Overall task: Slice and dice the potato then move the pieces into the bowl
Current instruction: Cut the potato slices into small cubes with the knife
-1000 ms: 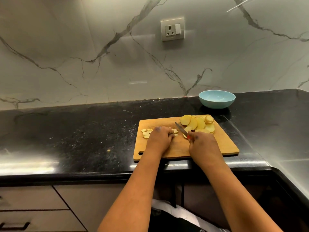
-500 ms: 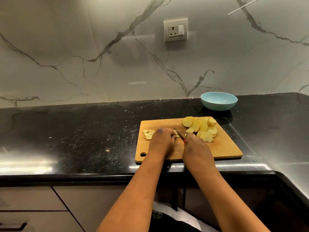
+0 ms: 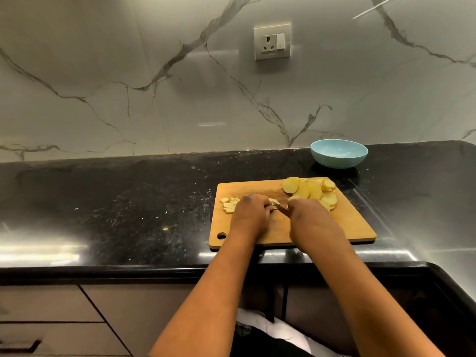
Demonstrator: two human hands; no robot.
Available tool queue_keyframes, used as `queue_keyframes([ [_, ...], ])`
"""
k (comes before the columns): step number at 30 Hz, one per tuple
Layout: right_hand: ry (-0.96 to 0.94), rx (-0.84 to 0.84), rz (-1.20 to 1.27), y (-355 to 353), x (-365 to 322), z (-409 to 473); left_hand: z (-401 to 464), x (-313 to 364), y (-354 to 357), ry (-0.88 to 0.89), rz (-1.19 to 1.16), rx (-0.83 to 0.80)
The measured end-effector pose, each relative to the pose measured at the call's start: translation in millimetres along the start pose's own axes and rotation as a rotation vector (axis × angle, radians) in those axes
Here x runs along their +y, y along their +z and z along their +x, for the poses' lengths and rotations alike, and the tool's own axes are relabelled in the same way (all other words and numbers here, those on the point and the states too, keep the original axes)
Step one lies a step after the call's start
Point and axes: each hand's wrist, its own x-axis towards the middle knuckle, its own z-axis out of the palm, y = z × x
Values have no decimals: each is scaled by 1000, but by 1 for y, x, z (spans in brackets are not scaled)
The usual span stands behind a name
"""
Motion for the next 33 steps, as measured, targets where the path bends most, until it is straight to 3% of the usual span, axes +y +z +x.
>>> queue_keyframes([
  [5,60,-160,-122,-30,17,-11,-2,-3,-2,-23,-65,16],
  [10,6,123,169,-12,15,-11,-4,-3,-6,-34,-77,69],
  [19,-78,178,52,29,-11,-4,0,-5,-1,-18,-43,39],
  [30,-10,-90,-103,-19,11,-13,1,-9,-1,-57,-116,61],
  [33,2,-84,-17,-29,21,-14,-1,-11,-4,-80,-166,83],
])
